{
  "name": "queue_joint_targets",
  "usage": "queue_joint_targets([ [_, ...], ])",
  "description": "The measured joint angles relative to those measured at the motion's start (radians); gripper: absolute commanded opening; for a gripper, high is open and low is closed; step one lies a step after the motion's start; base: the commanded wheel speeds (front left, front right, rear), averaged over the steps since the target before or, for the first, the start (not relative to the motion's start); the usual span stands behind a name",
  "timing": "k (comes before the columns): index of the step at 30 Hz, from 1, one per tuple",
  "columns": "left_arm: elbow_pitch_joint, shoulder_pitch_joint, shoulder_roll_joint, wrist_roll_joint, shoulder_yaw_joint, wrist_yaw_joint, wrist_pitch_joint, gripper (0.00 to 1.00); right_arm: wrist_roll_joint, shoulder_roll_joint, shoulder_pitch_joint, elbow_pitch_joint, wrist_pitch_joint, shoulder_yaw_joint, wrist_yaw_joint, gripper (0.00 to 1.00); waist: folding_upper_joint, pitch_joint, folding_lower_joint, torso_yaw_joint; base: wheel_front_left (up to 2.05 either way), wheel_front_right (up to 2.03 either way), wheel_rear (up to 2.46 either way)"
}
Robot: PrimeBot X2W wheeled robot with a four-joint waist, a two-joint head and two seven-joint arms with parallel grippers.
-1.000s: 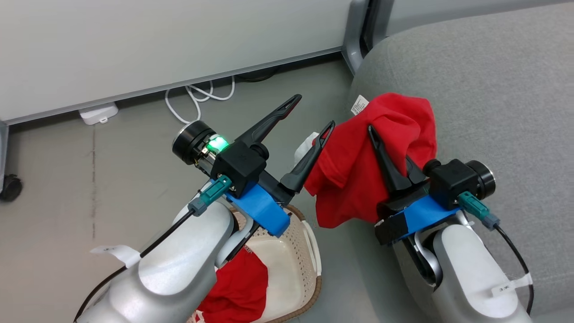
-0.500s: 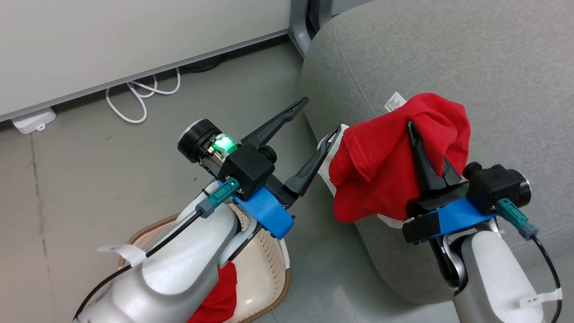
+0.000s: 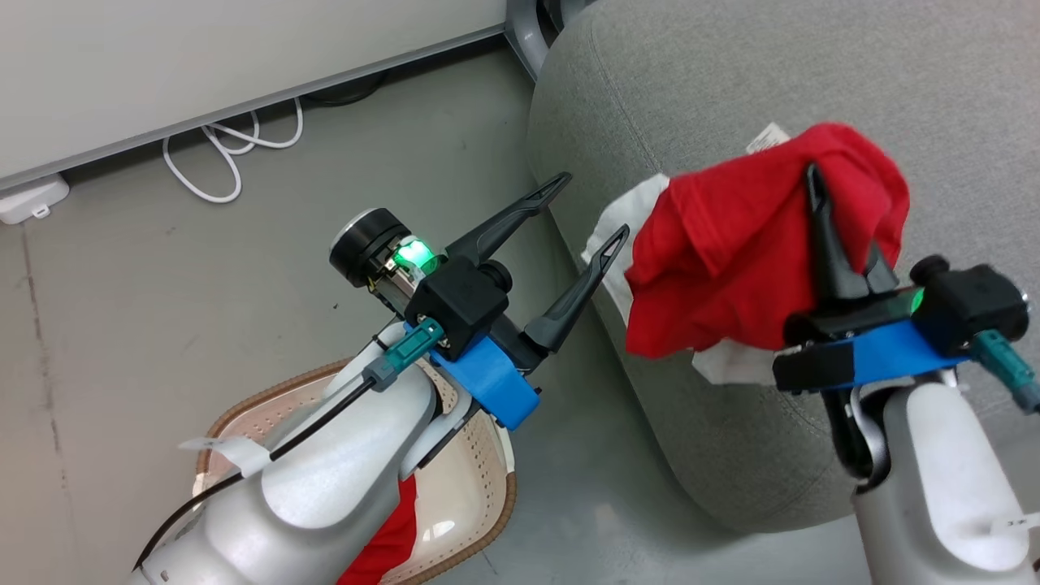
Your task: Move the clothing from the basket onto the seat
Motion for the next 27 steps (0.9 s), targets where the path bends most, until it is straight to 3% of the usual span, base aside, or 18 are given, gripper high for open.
queue_joint_targets([
  [9, -0.027, -0.050, 0.019, 0.015, -0.007, -0.002, 0.014, 1.00, -0.074, -0.005, -0.229, -0.067, 0.000, -0.135, 0.000, 0.00, 0.0000, 0.093, 0.0000, 0.010, 0.00, 0.00, 0.00],
  [20, -0.087, -0.163, 0.071, 0.046, -0.012, -0.006, 0.049, 1.00, -0.093, -0.160, -0.544, -0.099, 0.000, -0.361, 0.000, 0.00, 0.0000, 0.297, 0.0001, 0.054, 0.00, 0.00, 0.00],
  [27, -0.116, -0.216, 0.092, 0.063, -0.011, -0.007, 0.053, 1.00, -0.107, -0.258, -0.645, 0.016, 0.000, -0.403, 0.000, 0.00, -0.0001, 0.424, 0.0001, 0.084, 0.00, 0.00, 0.00],
])
